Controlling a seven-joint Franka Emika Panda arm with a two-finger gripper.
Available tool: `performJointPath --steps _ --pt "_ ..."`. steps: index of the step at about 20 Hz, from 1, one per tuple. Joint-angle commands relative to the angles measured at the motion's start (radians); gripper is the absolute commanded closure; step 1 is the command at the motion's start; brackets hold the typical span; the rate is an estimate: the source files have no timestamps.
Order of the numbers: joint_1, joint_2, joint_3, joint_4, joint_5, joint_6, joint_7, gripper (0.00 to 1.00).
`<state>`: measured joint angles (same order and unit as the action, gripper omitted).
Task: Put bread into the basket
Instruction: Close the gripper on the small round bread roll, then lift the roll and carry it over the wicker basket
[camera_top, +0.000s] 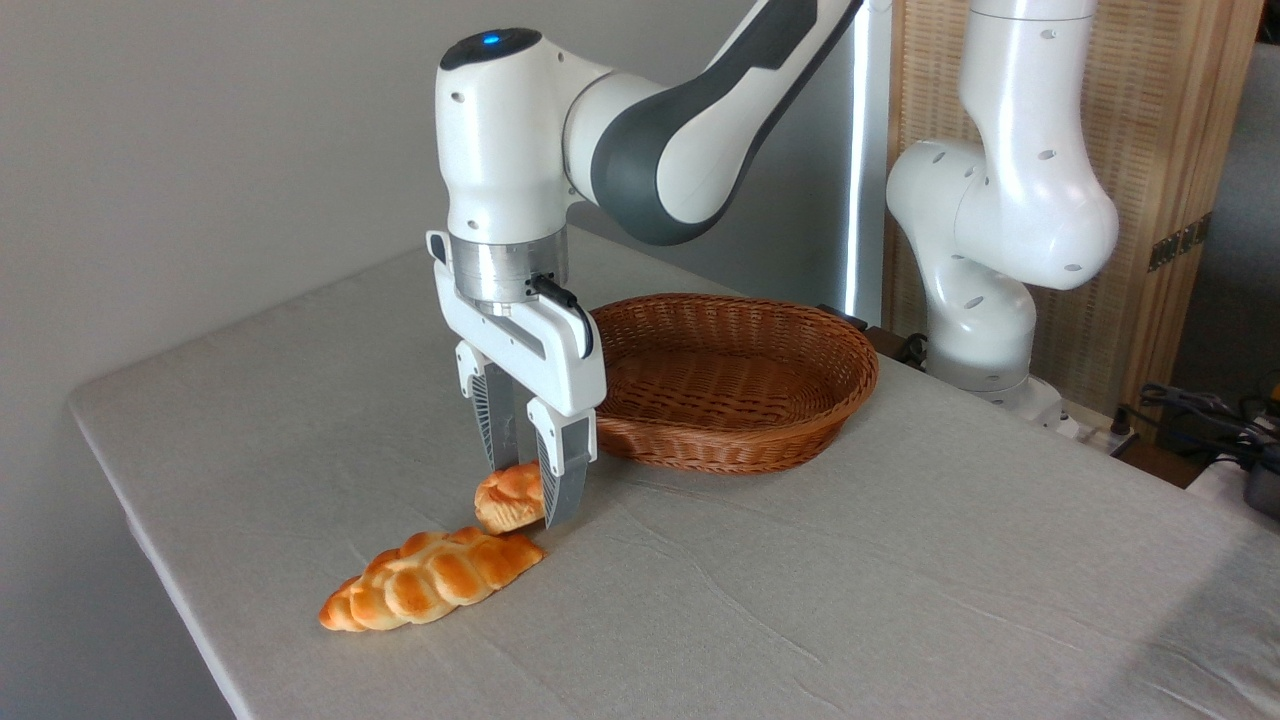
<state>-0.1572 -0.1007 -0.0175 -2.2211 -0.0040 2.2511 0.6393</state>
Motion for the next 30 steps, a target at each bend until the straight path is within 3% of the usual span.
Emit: performJointPath --steps 1,2,5,25,30 --pt "-0.008 0.012 0.005 -0.017 0.012 0.027 -0.010 0.41" --pt "-0.008 0.016 0.005 -0.015 0.013 0.027 -0.009 0.60" --pt "-0.010 0.015 0.005 -0.015 0.013 0.022 -0.006 0.83" --pt "-0.027 -0.005 0.007 0.011 0.019 -0.108 -0.006 0.87" --pt "-0.028 -0.056 0.007 0.014 0.029 -0.136 -0.006 0.90"
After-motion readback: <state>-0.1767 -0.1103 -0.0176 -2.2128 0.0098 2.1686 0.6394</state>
